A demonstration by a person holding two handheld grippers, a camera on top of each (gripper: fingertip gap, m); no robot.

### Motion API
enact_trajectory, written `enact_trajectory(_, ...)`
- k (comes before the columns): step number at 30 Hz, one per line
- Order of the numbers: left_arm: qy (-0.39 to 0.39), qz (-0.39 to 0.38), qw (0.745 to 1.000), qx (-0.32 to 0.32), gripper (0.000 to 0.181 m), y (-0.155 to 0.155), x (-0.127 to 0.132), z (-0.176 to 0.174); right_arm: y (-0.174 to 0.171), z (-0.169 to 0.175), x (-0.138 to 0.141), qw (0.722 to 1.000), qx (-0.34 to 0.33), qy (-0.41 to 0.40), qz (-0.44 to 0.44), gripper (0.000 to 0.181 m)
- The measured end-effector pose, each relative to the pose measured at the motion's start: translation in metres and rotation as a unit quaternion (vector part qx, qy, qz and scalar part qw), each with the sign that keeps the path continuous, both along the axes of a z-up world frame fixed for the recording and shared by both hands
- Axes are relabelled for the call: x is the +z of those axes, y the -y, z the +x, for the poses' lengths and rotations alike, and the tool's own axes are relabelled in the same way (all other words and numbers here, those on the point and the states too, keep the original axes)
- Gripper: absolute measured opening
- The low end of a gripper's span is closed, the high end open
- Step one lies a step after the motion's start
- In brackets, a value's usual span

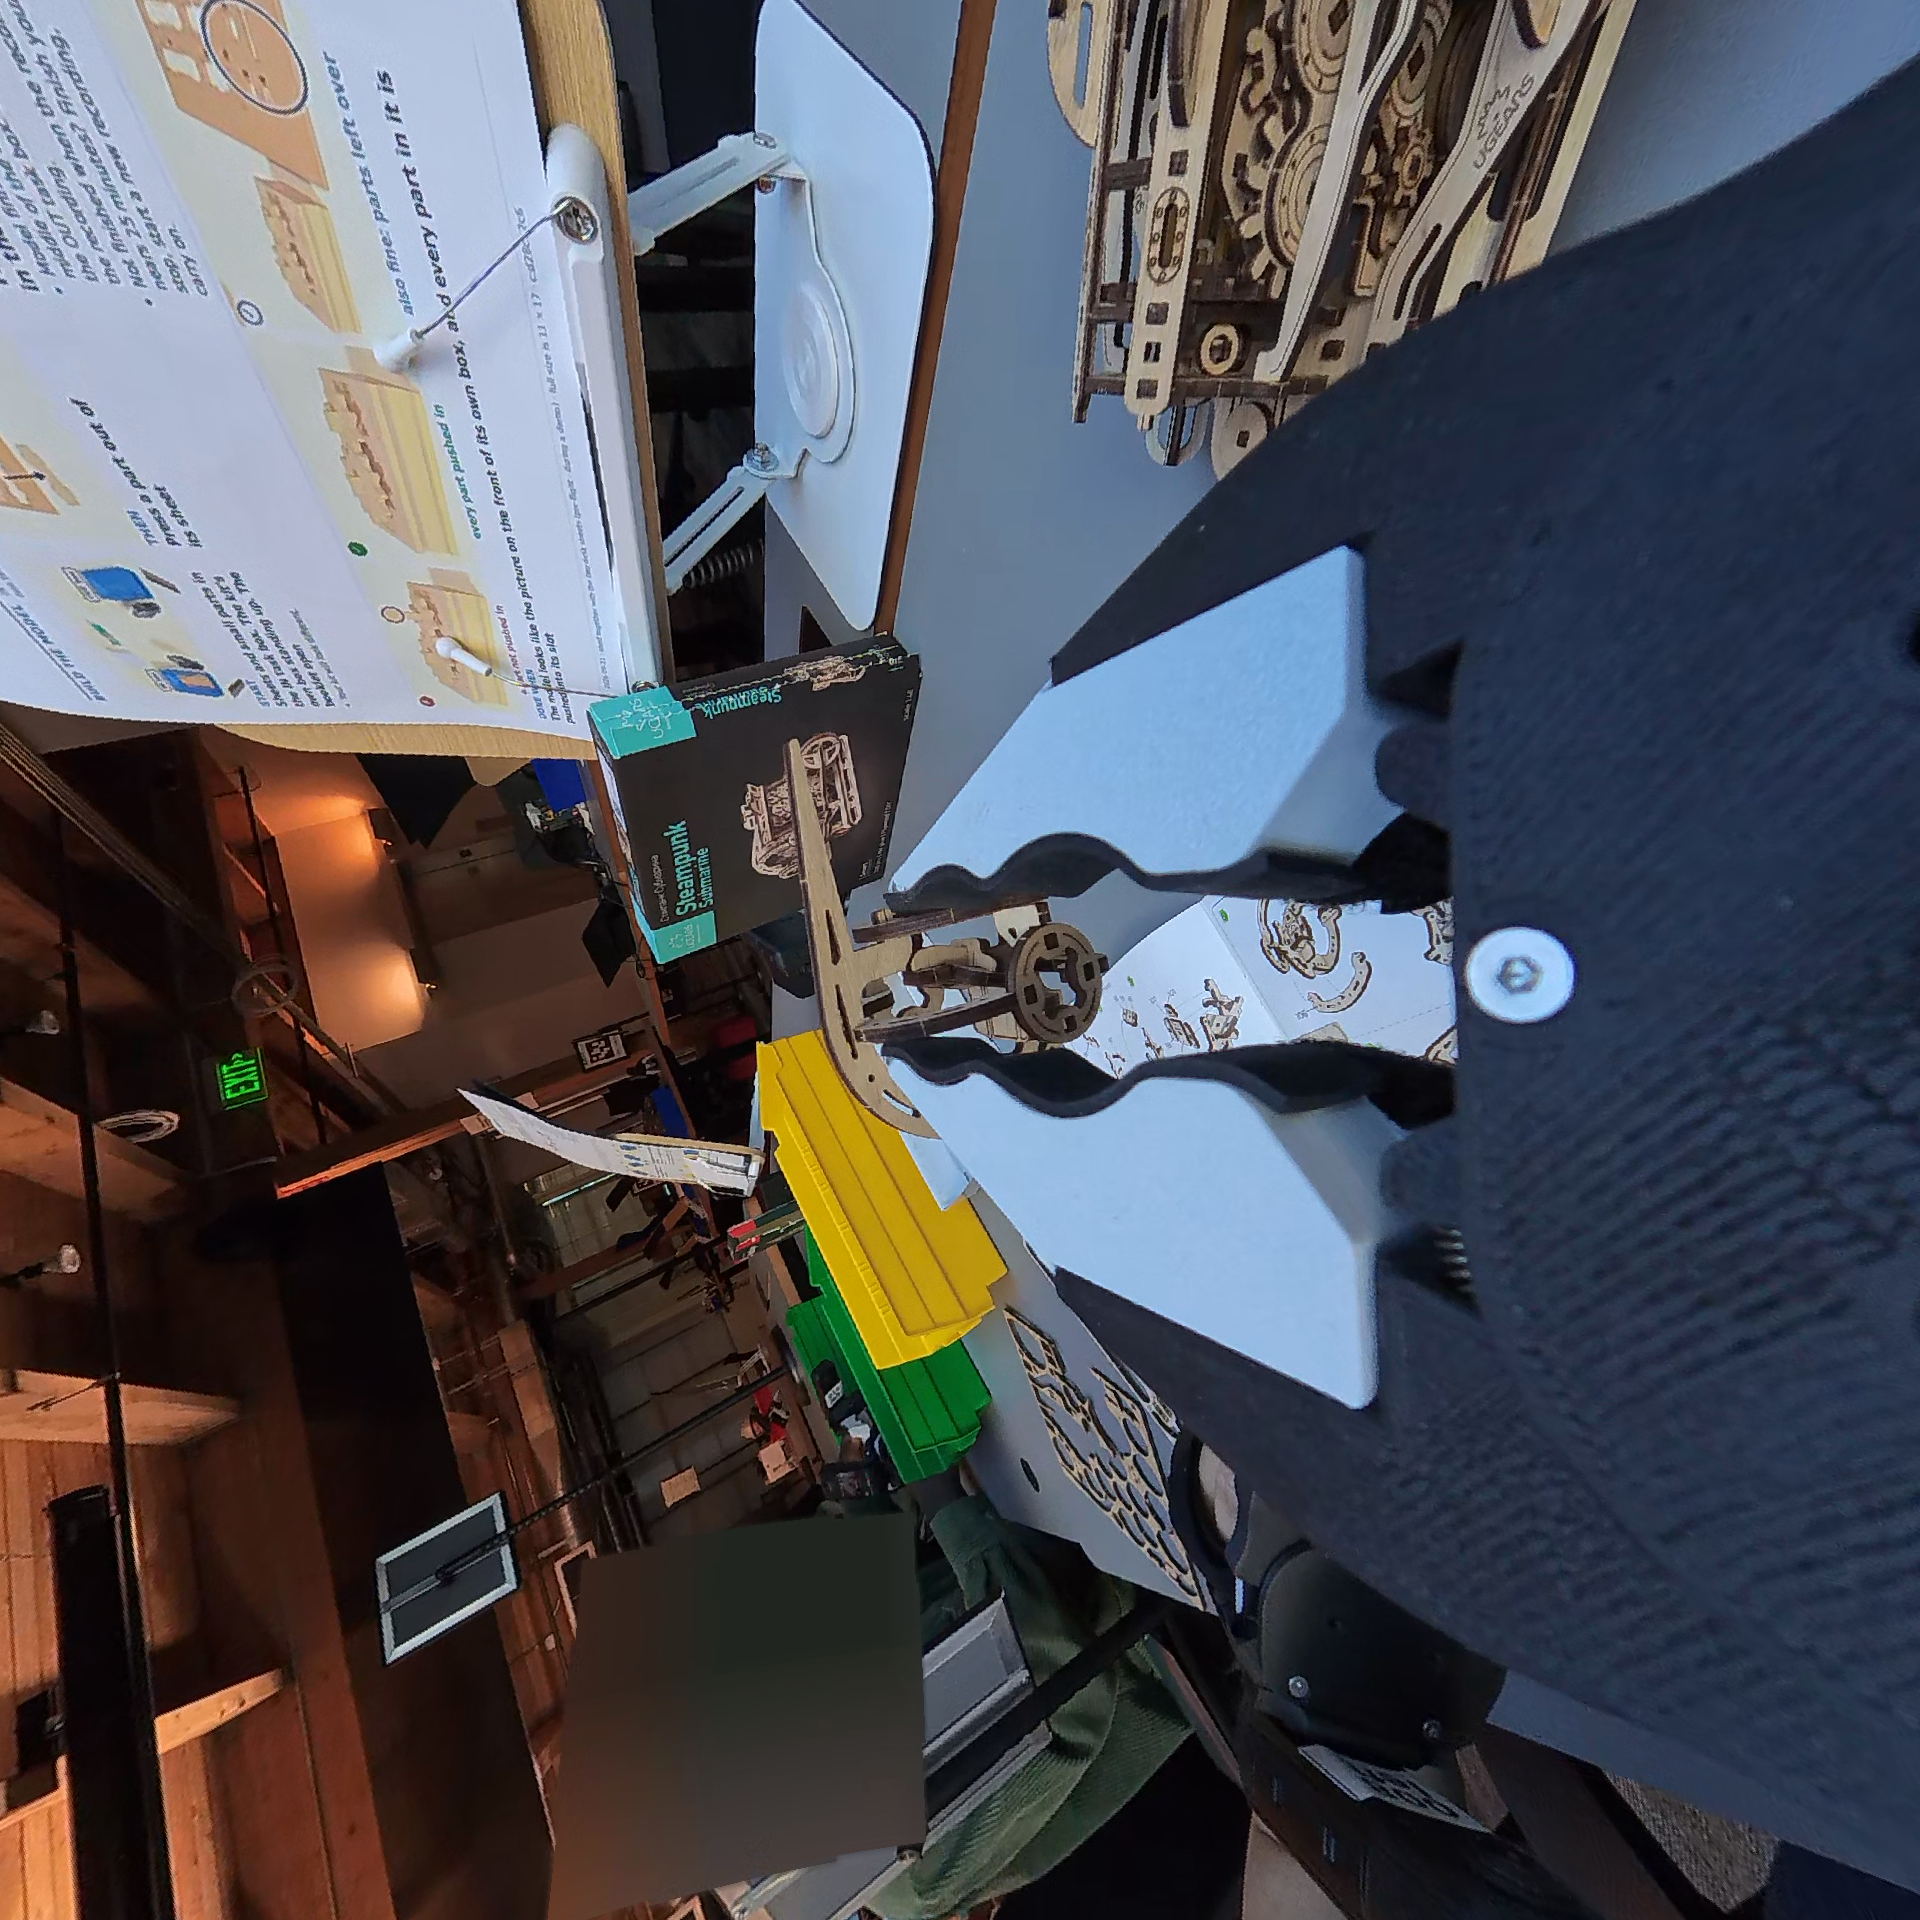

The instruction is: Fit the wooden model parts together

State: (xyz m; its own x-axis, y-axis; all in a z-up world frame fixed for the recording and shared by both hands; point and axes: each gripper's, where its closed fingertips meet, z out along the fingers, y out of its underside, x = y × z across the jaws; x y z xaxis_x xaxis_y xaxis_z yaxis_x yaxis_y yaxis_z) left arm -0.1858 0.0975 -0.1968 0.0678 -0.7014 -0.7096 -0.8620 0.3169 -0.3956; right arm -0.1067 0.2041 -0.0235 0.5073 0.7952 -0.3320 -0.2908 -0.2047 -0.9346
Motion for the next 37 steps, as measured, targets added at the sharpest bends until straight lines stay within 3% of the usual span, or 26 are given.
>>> enact_trajectory(37, 0.005, -0.002, 1.000, 0.000, 0.000, 0.0010, 0.0012, 0.0002, -0.0014, 0.0012, -0.0019, 1.000, -0.001, 0.004, -0.003, 0.022)
